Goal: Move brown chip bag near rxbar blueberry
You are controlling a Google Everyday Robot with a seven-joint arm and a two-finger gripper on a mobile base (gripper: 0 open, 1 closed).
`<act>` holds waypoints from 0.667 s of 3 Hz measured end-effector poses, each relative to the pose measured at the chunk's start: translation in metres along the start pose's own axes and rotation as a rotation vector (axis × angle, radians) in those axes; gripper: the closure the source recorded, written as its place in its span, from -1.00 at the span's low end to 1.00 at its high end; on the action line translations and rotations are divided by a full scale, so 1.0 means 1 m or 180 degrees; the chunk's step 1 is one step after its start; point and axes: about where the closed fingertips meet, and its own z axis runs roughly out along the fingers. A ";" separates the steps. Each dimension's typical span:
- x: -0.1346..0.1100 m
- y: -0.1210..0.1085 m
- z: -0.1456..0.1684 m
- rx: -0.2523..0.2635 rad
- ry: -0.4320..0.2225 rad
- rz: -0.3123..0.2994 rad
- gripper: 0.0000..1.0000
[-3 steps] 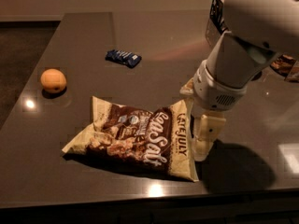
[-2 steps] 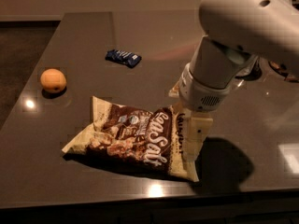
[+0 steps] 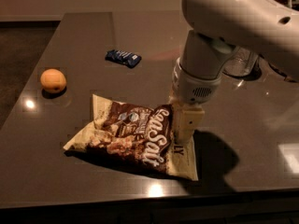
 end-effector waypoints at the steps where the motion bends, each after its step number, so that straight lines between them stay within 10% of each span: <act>1: 0.009 -0.020 -0.019 0.0087 0.0099 0.0146 0.46; 2: 0.017 -0.044 -0.037 0.0222 0.0150 0.0282 0.90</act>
Offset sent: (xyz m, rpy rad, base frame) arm 0.0741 -0.0346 0.0544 -0.0640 -0.0830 -0.1629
